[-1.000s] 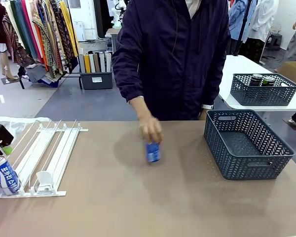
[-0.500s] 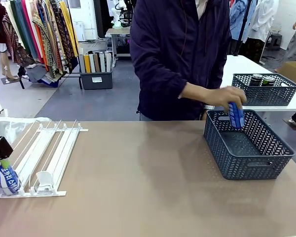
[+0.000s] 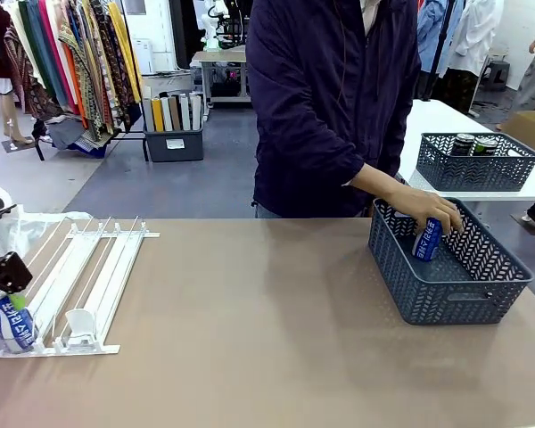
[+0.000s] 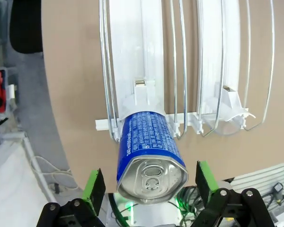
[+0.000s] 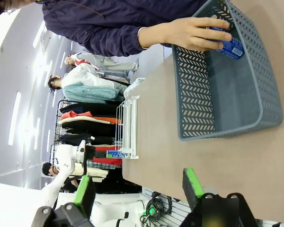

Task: Retrieve and store the cans from the dispenser.
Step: Pick up one can from the Automatic Can Dispenser and place it in the middle of the table.

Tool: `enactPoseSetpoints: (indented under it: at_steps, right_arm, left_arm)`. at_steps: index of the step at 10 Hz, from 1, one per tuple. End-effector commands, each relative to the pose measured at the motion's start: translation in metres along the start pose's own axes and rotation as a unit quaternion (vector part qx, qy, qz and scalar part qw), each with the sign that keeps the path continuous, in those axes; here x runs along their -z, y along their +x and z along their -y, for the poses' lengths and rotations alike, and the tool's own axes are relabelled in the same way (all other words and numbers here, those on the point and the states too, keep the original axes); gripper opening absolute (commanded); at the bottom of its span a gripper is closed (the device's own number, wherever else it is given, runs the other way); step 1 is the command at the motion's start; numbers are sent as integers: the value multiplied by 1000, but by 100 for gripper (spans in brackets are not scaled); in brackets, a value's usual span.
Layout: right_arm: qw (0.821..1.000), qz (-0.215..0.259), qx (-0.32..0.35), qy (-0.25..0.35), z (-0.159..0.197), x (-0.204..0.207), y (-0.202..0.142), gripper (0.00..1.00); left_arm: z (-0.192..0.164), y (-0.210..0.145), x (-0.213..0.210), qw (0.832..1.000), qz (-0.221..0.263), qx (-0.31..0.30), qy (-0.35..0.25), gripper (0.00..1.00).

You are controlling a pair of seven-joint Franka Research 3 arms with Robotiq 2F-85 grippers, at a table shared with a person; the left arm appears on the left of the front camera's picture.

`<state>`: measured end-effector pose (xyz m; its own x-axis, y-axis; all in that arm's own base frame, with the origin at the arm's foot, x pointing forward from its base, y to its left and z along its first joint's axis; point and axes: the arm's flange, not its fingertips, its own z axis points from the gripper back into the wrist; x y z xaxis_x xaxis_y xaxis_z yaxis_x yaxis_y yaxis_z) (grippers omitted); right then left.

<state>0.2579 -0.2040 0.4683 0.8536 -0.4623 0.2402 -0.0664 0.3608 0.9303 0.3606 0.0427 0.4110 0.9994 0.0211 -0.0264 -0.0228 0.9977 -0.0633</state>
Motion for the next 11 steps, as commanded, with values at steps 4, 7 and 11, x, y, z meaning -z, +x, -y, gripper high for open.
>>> enactPoseSetpoints:
  at_steps: [4,7,11]
  right_arm:
    - [1000,2,-9,7,-1,-1,1,100]
    - [1000,2,-9,7,-1,-1,1,100]
    - [1000,2,-9,7,-1,-1,1,100]
  left_arm:
    - [3,-7,11,1000,11,-11,-14,0]
    - [1,-6,12,999,23,-6,-21,0]
    - [1,-9,5,999,35,2,-28,0]
